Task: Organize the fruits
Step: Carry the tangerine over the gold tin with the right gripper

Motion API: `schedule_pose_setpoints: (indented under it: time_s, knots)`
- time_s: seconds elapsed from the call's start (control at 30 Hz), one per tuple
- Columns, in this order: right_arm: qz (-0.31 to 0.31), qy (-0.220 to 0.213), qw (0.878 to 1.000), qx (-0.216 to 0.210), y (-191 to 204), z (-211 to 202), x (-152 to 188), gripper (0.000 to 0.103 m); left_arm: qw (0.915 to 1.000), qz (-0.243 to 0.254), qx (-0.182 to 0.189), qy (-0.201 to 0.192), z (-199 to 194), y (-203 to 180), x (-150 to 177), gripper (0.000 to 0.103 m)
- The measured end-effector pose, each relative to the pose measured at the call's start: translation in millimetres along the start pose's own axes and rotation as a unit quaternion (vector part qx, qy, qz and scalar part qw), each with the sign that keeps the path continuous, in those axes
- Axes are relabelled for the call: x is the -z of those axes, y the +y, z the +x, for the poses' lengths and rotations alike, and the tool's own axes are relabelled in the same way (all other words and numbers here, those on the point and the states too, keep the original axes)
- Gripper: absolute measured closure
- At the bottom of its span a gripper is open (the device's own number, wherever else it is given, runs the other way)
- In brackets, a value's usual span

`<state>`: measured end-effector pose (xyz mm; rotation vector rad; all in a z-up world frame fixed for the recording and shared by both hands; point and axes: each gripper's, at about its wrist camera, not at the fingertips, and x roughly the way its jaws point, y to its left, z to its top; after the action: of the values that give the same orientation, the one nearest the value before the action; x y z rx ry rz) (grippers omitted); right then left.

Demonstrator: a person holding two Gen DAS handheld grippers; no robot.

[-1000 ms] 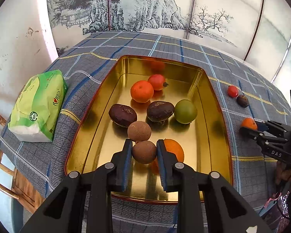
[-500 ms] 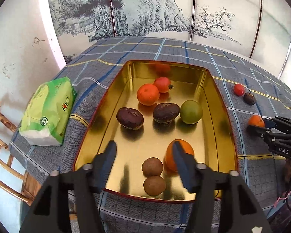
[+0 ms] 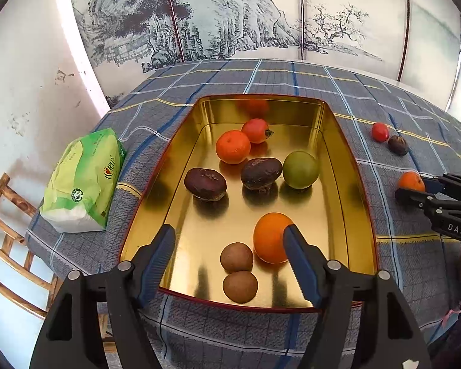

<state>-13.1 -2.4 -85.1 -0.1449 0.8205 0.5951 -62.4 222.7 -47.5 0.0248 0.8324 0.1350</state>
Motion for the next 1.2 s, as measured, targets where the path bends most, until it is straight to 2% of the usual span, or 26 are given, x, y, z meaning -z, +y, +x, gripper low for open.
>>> schedule_pose_setpoints:
  time_s: [0.07, 0.53, 0.87, 1.2]
  knots:
    - [0.002, 0.001, 1.000, -0.001, 0.4, -0.5, 0.5, 0.062, 1.0000, 0.001, -0.004, -0.003, -1.7, -1.1, 0.1, 0.025]
    - [-0.006, -0.017, 1.000, -0.021, 21.5, -19.0, -16.7, 0.062, 0.9999, 0.006, -0.012, -0.008, -5.7, -0.4, 2.7, 0.023]
    - [-0.023, -0.036, 0.997, -0.065, 55.1, -32.1, -42.7, 0.062, 0.9997, -0.022, -0.004, -0.006, -10.0, 16.5, 2.7, 0.019]
    - [-0.065, -0.034, 0.993, -0.089, 99.7, -18.6, -63.8, 0.062, 0.9995, -0.030, 0.003, -0.006, -13.1, 21.5, 4.2, 0.017]
